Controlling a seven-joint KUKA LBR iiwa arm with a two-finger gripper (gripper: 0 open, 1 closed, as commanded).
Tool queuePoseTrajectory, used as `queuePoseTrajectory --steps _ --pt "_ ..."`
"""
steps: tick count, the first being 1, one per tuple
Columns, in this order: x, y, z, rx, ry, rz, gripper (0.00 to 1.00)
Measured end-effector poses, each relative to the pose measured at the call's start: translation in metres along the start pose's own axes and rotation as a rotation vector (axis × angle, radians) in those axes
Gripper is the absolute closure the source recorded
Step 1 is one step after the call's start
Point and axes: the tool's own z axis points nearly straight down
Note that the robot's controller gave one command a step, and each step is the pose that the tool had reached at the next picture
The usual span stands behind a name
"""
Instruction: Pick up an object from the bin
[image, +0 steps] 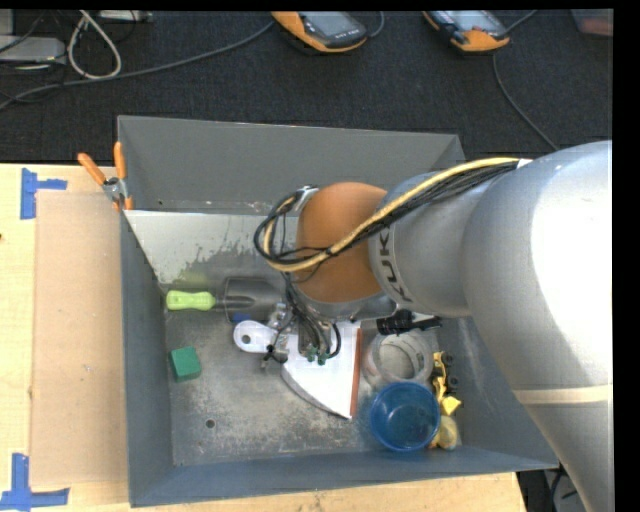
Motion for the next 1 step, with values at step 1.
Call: queuePoseTrajectory --steps 1 --pt "0.0013 -0.0010 -0.0269 0.003 0.004 0.001 1.00"
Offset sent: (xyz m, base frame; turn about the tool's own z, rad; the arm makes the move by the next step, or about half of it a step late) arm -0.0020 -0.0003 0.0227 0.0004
